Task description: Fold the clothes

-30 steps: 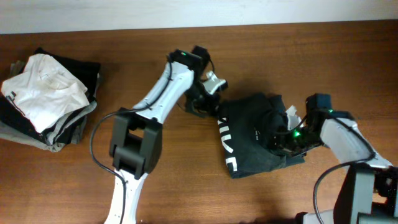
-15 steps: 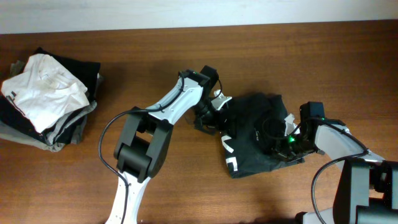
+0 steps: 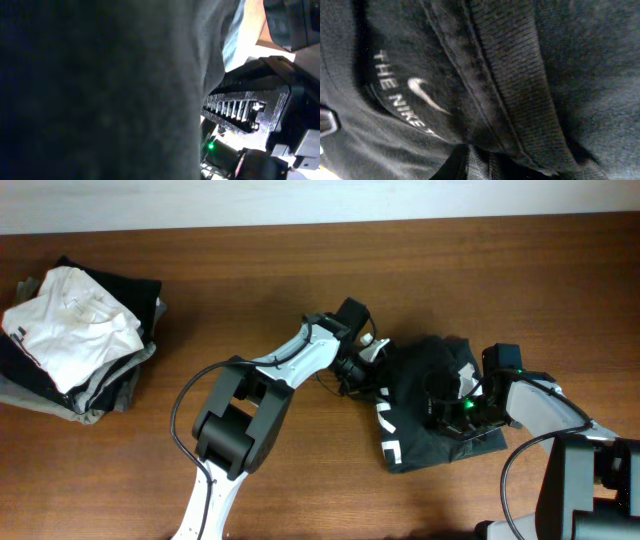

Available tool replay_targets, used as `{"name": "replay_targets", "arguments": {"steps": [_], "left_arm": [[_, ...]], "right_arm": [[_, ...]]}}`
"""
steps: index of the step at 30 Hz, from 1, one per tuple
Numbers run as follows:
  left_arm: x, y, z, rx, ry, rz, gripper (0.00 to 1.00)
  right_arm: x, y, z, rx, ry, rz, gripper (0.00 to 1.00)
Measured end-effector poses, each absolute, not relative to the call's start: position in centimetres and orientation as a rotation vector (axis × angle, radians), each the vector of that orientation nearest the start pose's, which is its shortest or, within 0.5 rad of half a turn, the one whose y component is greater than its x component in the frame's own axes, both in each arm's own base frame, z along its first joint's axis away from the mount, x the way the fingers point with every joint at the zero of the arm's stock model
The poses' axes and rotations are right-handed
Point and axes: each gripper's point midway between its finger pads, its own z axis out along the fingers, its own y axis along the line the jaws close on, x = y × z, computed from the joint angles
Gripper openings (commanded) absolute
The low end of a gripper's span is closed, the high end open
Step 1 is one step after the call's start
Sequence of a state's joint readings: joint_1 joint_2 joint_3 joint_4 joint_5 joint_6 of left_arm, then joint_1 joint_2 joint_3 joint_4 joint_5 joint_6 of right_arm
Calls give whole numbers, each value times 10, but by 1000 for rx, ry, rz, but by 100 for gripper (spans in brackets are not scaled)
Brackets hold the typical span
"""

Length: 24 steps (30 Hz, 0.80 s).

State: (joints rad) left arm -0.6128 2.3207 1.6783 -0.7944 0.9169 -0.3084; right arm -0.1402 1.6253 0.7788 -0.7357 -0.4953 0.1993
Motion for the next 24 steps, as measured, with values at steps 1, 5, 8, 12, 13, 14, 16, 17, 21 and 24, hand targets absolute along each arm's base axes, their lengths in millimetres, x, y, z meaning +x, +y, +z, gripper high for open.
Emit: {"name": "replay_targets", "arguments": {"steps": [1,5,8,12,13,14,16,17,21,24], "left_arm": [[296,-372,30,567,3046,-1462,1],[308,-353,29,517,3074,-1423,1],[339,-321,40,439,3094,-1334,1],[425,-253,102,356,2940,-1161,0],[441,-239,114,342,2894,-1126,0],[460,-219,131,324,2837,-1076,0],[492,-178,159,268,2743,-971,0],[503,-159,167,238,2713,-933,0],[538,-53,187,44,2611,-766,0],[548,19,189,-73,2550,-680,0]], "right_arm": [[248,48,8,523,3026,777,19],[237,54,21,538,3080,854,19],[250,53,52,493,3062,907,20],[283,49,107,371,2946,897,19],[287,48,114,356,2929,892,19],[292,48,122,336,2907,888,20],[299,47,132,309,2875,883,19],[301,48,135,303,2867,886,19],[298,49,135,307,2875,895,19],[294,49,135,317,2891,902,19]]}}
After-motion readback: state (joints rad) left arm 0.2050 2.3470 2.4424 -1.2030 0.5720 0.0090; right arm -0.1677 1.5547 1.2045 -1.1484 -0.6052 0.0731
